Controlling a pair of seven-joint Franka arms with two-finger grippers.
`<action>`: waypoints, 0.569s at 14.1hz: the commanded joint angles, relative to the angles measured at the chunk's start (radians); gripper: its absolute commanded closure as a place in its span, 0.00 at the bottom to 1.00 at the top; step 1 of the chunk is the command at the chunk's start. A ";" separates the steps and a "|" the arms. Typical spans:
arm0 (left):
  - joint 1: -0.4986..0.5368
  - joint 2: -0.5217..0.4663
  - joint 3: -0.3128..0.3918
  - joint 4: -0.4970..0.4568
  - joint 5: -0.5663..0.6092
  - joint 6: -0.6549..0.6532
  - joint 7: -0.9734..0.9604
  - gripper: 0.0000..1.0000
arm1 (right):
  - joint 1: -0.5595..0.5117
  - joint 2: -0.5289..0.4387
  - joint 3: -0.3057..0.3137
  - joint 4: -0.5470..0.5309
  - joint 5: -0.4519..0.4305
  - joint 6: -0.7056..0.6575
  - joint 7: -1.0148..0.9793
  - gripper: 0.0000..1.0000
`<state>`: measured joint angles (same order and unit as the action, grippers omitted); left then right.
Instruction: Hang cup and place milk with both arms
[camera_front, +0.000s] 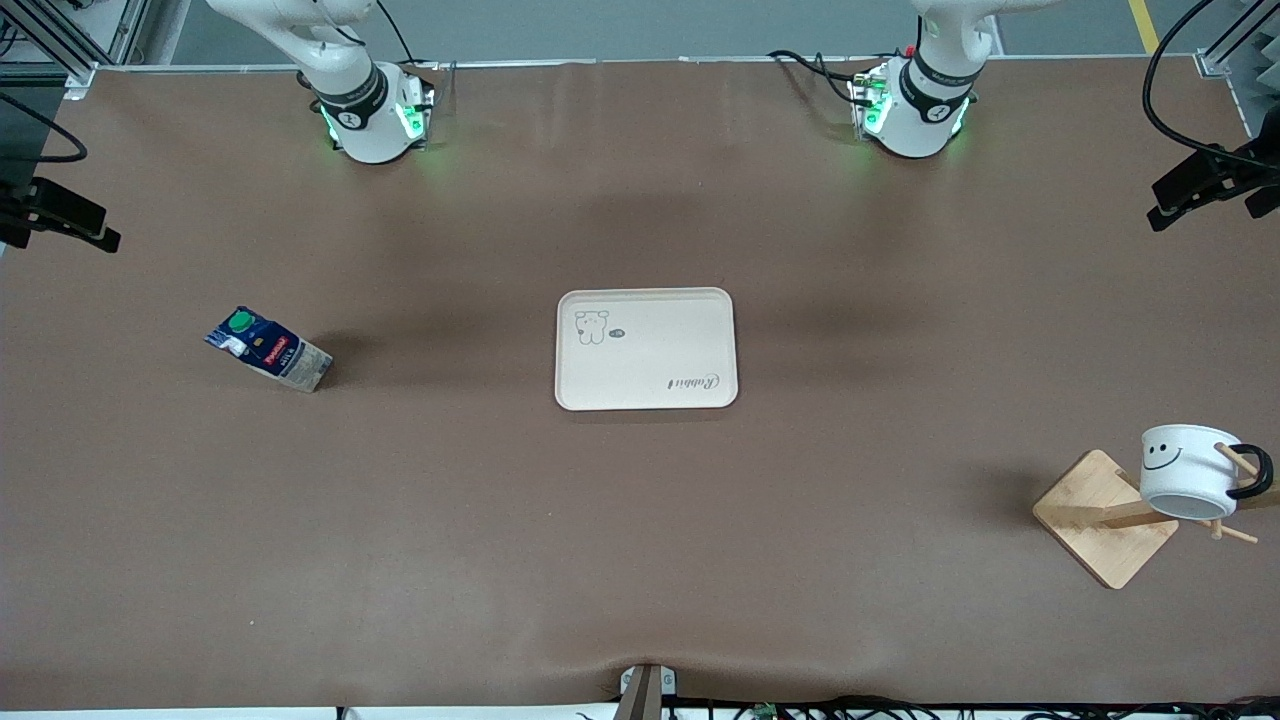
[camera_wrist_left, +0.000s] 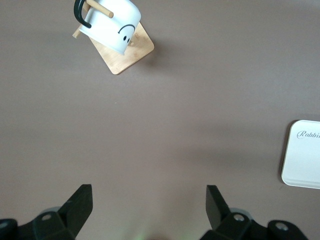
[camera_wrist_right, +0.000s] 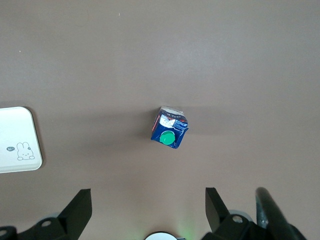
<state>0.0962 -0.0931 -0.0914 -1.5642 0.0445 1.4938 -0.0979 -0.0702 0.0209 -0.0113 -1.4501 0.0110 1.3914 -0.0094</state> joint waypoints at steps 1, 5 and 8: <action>0.000 0.000 0.004 0.018 -0.020 -0.004 0.009 0.00 | -0.005 -0.004 0.004 -0.001 -0.006 0.003 0.012 0.00; -0.006 0.010 0.001 0.018 -0.014 -0.004 0.010 0.00 | -0.005 -0.004 0.004 0.000 -0.005 0.003 0.012 0.00; -0.007 0.012 0.001 0.018 -0.012 -0.004 0.009 0.00 | -0.005 -0.004 0.004 0.000 -0.005 0.001 0.012 0.00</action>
<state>0.0931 -0.0849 -0.0932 -1.5597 0.0445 1.4938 -0.0978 -0.0702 0.0210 -0.0114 -1.4501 0.0110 1.3918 -0.0092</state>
